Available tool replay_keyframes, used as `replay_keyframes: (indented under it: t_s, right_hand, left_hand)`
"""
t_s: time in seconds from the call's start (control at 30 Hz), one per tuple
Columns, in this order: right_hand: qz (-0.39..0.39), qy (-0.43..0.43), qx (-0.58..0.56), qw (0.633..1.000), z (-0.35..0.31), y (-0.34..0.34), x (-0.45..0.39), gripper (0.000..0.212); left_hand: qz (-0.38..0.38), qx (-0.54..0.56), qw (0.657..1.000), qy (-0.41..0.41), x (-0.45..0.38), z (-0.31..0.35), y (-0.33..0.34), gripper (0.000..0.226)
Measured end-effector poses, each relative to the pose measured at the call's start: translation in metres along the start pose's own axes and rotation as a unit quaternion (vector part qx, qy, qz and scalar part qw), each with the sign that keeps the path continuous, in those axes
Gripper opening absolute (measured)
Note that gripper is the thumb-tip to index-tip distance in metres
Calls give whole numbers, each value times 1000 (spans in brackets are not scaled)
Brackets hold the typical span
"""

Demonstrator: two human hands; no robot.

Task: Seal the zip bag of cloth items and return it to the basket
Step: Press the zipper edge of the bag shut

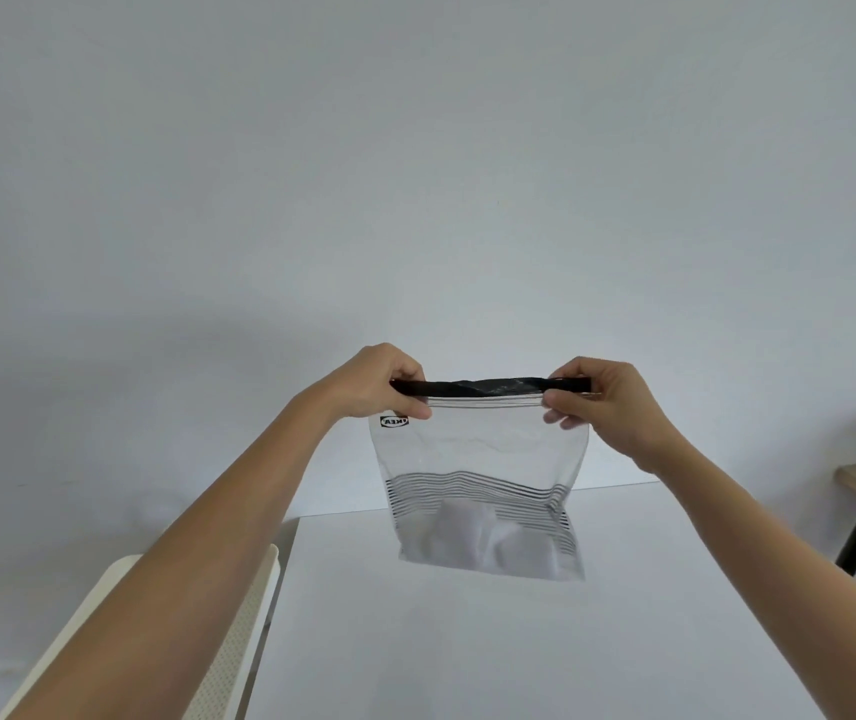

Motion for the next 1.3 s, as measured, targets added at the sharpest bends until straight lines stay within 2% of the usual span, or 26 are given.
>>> replay_keyframes:
  t_s: [0.23, 0.43, 0.8, 1.0, 1.2, 1.3]
  right_hand:
    - [-9, -18, 191, 981, -5, -16, 1, 7]
    - [-61, -25, 288, 955, -11, -23, 3, 10]
    - [-13, -40, 305, 951, -21, -32, 9, 10]
    - [11, -55, 325, 944, -28, -36, 15, 11]
    - [15, -77, 330, 941, -38, -43, 21, 12]
    - [6, -80, 332, 940, -42, -45, 24, 12]
  left_hand:
    - [-14, -16, 1000, -12, 12, -11, -17, 8]
    - [60, -11, 998, 12, 18, -15, -27, 13]
    - [95, -35, 994, 37, 33, -13, -30, 13]
    - [101, -35, 991, 76, 41, -4, -25, 14]
    - [88, -38, 992, 84, 45, 2, -18, 13]
    - [105, -27, 990, 88, 45, 7, -9, 10]
Point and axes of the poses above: each hand's wrist, its own x-axis away from the middle knuckle, its own y-axis out of the palm, z = x × y, the point moved 2 cm from there along -x, towards the middle knuckle, and after that the axes turned 9 degrees about x, right-handed, at the moved point
